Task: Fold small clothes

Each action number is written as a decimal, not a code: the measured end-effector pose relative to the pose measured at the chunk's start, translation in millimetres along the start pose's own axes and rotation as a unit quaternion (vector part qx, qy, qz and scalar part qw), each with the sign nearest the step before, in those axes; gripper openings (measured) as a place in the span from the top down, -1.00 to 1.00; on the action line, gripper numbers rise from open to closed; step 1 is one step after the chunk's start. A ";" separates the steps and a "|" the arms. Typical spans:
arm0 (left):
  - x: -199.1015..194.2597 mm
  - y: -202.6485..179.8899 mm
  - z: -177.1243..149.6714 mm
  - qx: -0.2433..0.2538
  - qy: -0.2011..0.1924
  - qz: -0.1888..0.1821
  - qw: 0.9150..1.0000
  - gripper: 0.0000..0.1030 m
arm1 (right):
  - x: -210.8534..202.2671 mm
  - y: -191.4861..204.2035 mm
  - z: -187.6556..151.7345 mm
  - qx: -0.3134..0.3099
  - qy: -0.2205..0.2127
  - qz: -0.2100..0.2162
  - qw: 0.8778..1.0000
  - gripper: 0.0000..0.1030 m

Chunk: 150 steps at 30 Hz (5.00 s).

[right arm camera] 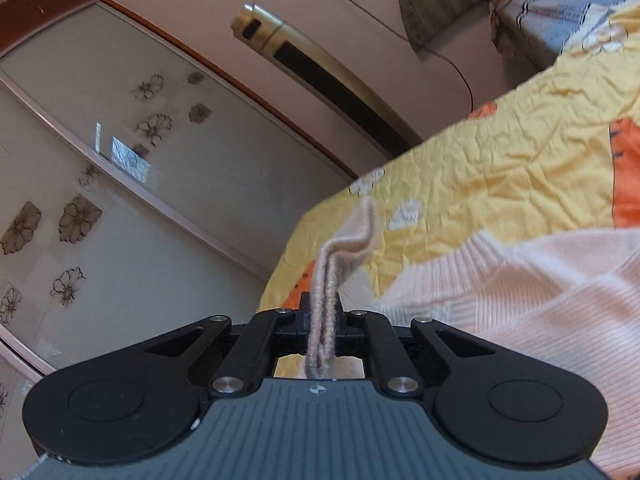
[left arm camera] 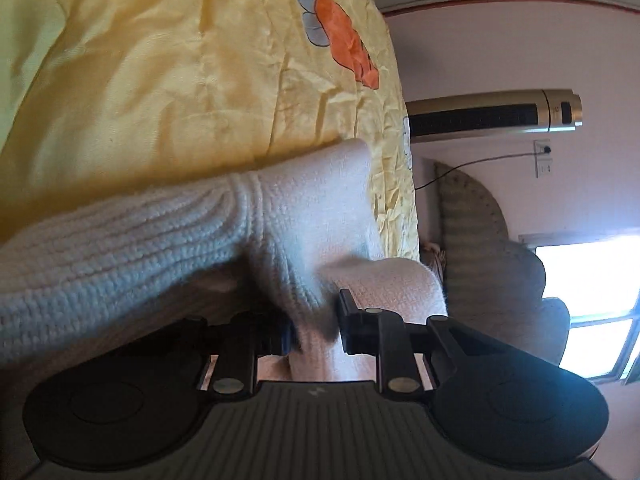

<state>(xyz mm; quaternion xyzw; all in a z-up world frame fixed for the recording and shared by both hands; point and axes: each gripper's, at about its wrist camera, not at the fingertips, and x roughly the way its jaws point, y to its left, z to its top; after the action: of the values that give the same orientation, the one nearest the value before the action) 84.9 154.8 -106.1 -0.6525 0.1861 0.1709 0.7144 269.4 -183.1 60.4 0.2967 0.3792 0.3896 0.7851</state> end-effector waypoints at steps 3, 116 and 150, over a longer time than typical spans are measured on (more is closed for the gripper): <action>-1.6 -3.3 -4.9 0.036 -0.005 0.001 0.999 0.58 | -23.6 -40.5 4.0 0.033 -0.013 -0.040 0.999 0.77; -201.2 39.3 -89.6 0.464 0.131 0.101 0.870 0.76 | -191.4 -46.1 -283.1 -0.034 0.108 -0.207 0.972 0.77; -115.5 -62.6 -23.5 0.457 -0.021 0.109 0.882 -0.93 | -151.0 -52.2 -144.7 -0.099 0.007 -0.253 0.962 -0.27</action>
<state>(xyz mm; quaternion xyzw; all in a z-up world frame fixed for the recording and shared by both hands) 13.7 125.6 2.9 -0.2254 0.2990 0.1572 0.9138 108.2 -312.0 -2.0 0.1091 0.4072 0.2154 0.8808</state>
